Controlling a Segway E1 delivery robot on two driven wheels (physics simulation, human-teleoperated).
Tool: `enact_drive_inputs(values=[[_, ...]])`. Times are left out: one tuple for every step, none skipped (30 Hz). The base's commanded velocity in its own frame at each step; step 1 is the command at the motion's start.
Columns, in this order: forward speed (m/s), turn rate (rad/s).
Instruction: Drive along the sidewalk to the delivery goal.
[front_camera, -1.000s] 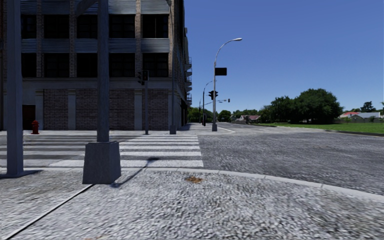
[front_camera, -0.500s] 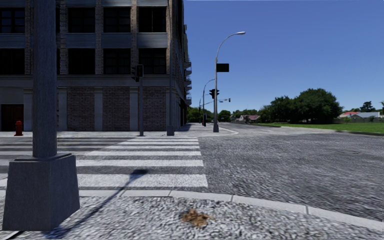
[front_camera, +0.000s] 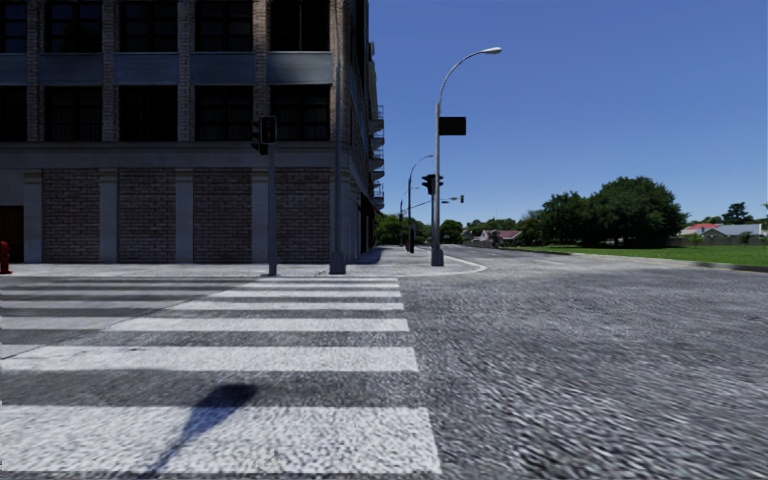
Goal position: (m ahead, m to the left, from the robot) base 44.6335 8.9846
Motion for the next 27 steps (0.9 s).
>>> enact_drive_inputs(values=[[2.0,1.2],[2.0,0.84],[2.0,0.39],[2.0,0.27],[2.0,0.21],[2.0,0.21],[2.0,0.13],[2.0,0.1],[2.0,0.09],[2.0,0.09],[2.0,0.09],[2.0,0.09],[2.0,0.09],[2.0,0.09],[2.0,0.05],[2.0,0.03],[2.0,0.0],[2.0,0.0],[2.0,0.0],[2.0,0.0],[2.0,0.0],[2.0,0.0],[2.0,0.0],[2.0,0.0],[2.0,0.0],[2.0,0.0],[2.0,0.0]])
